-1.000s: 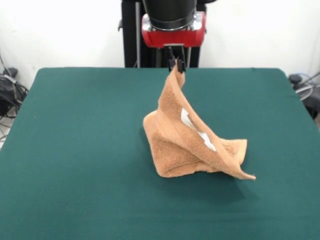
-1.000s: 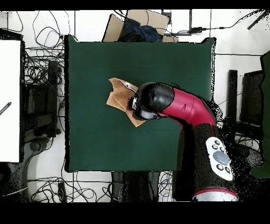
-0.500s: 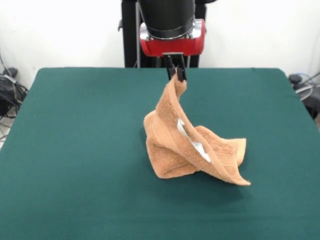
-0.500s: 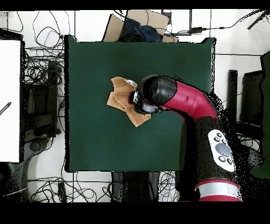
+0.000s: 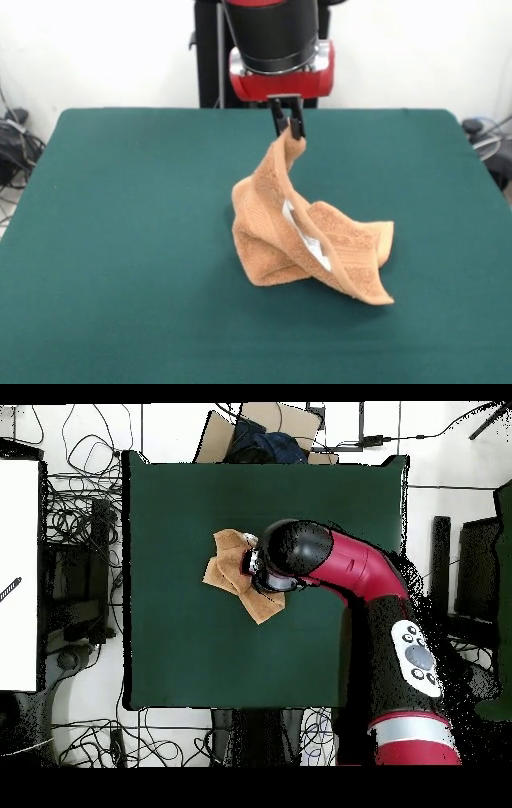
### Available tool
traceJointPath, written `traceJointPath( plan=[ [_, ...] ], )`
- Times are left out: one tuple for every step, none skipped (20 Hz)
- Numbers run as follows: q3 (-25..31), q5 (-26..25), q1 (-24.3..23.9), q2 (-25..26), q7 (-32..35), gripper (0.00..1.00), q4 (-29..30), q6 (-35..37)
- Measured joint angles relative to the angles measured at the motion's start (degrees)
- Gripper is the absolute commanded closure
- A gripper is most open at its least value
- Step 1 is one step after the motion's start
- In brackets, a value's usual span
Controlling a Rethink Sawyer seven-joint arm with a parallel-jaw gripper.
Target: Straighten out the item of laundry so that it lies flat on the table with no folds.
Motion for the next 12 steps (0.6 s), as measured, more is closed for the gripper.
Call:
traceJointPath(
  plan=[
    [0.14,0.0,-0.02,0.2,0.0,1.0,-0.43,0.17],
    [0.17,0.0,-0.02,0.37,0.0,1.0,-0.72,0.27],
    [0.18,0.0,-0.02,0.52,0.0,1.0,-0.95,0.36],
    [0.18,0.0,-0.02,0.68,0.0,1.0,-1.19,0.45],
    [0.18,-0.01,-0.02,0.82,0.0,1.0,-1.4,0.54],
    [0.18,0.0,-0.02,1.06,0.0,1.0,-1.75,0.7],
    [0.18,-0.01,-0.02,1.23,0.0,1.0,-2.06,0.91],
    [0.18,-0.01,-0.02,1.36,0.0,1.0,-2.31,1.12],
    [0.18,-0.01,-0.02,1.49,0.0,1.0,-2.56,1.33],
    [0.18,-0.01,-0.02,1.64,0.0,1.0,-2.89,1.61],
    [0.18,-0.01,-0.02,1.83,0.0,1.0,-3.29,1.98],
    [0.18,0.0,-0.02,1.94,0.0,1.0,-3.5,2.14]
  ],
)
